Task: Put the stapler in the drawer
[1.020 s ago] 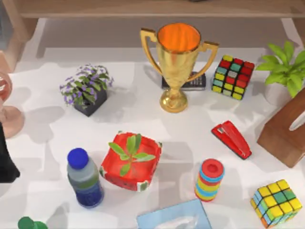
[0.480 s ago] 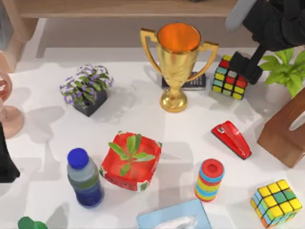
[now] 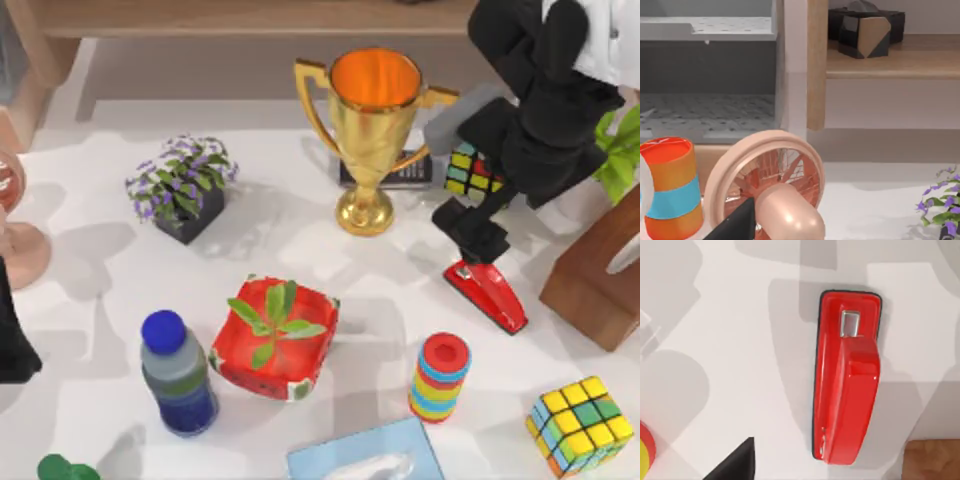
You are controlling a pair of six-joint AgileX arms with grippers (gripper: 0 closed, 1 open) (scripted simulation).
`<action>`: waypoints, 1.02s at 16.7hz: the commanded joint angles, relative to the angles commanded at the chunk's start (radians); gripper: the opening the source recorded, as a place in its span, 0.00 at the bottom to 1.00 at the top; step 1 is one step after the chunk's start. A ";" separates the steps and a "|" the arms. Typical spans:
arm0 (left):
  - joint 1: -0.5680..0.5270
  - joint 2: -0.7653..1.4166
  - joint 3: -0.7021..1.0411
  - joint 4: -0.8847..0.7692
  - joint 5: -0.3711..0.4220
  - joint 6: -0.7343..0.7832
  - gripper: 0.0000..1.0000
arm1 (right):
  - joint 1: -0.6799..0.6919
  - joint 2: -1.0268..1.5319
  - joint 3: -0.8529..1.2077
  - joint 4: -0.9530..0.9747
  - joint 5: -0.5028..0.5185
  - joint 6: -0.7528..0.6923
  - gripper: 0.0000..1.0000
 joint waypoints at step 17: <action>0.000 0.000 0.000 0.000 0.000 0.000 1.00 | 0.011 0.108 -0.091 0.109 -0.001 0.056 1.00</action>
